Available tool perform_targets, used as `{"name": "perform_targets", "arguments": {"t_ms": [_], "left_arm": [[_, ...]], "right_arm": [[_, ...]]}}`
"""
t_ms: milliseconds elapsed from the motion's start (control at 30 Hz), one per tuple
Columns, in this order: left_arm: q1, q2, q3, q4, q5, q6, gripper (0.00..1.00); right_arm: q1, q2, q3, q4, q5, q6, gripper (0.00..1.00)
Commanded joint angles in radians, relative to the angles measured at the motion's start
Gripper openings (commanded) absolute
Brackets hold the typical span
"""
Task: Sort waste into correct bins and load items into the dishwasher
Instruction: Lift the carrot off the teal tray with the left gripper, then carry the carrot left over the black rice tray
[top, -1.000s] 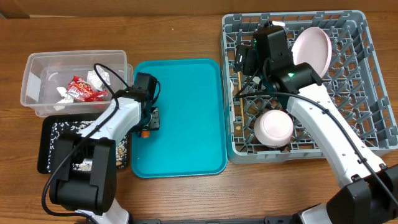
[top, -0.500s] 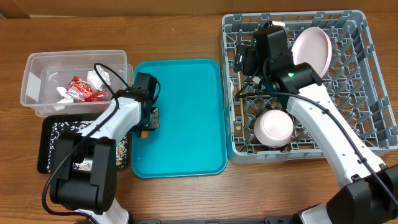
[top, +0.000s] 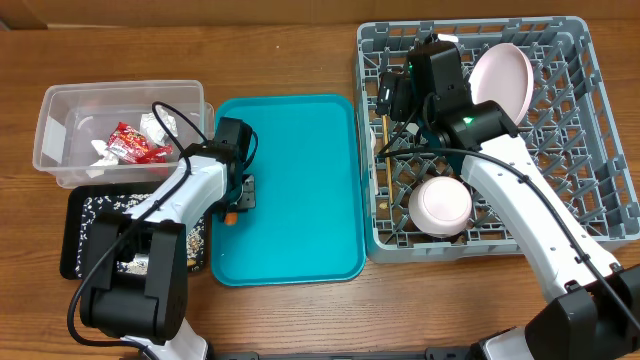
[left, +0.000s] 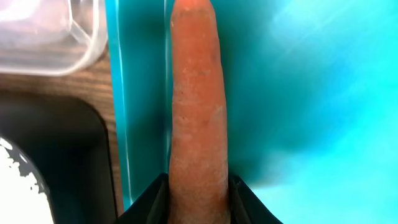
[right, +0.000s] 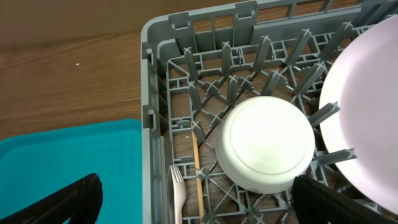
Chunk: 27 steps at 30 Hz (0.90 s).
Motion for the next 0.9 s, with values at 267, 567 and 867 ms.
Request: {"name": "perform_targets", "arguments": {"t_ms": [267,567,867], "left_arm": [[-0.004,-0.037,0.102,-0.115,0.083,0.026,0.07],[-0.003,-0.232,0.115,-0.122,0.166,-0.006,0.06],[0.012,-0.426,0.115,-0.148,0.134,-0.187,0.04]], "right_arm": [[-0.004,-0.003,0.012,0.006,0.011,0.002,1.00],[-0.004,-0.003,0.012,0.006,0.011,0.002,1.00],[-0.004,-0.003,0.012,0.006,0.011,0.002,1.00]]}}
